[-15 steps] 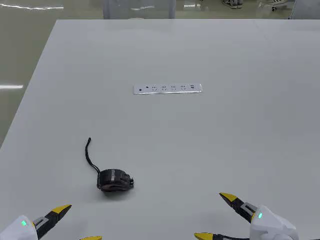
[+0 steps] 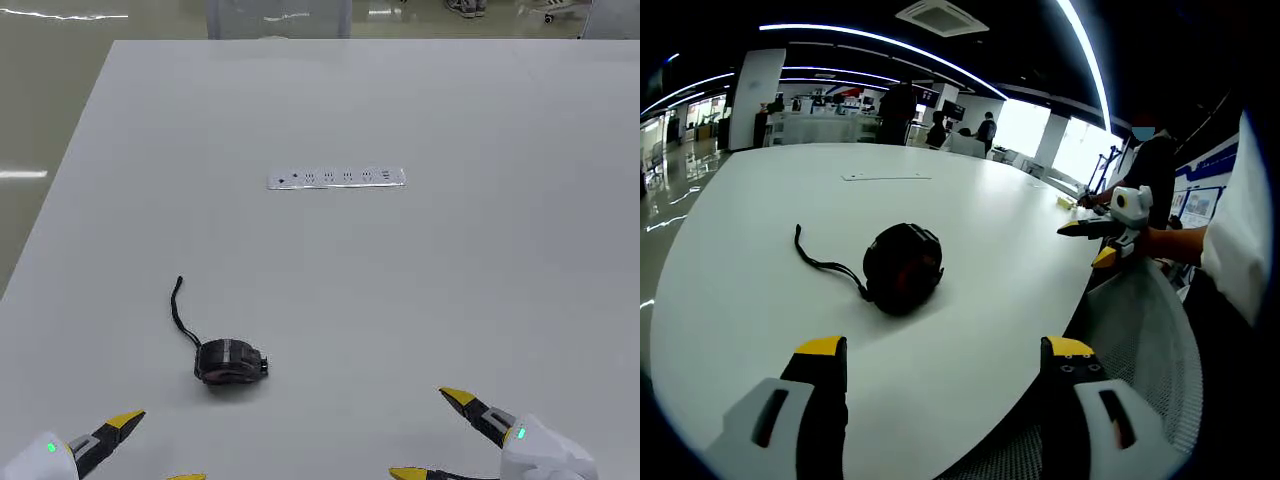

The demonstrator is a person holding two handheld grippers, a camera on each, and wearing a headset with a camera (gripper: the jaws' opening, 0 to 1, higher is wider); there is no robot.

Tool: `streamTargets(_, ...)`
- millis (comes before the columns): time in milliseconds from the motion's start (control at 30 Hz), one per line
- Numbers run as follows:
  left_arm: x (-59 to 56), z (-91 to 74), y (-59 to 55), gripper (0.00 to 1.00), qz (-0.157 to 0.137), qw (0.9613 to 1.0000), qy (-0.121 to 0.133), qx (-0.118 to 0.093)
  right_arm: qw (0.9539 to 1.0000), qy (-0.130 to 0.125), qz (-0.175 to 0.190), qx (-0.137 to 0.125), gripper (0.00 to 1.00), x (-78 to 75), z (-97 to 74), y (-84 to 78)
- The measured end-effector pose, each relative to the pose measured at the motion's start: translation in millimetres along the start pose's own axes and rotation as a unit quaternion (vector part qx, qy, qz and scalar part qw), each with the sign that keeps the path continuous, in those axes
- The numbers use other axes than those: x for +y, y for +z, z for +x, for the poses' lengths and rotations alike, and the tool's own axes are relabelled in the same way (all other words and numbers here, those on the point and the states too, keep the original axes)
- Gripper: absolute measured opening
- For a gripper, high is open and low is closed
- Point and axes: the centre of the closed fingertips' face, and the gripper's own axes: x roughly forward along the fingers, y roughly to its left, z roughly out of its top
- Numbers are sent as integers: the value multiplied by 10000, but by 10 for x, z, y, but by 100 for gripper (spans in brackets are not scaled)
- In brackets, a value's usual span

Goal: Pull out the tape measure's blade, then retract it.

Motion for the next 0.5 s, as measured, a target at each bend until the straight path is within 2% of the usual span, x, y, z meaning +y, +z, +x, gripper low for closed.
streamTargets(500,-1,0,1,77,1,10000,10,2,10000,5,1,18,78,5,2,-12)
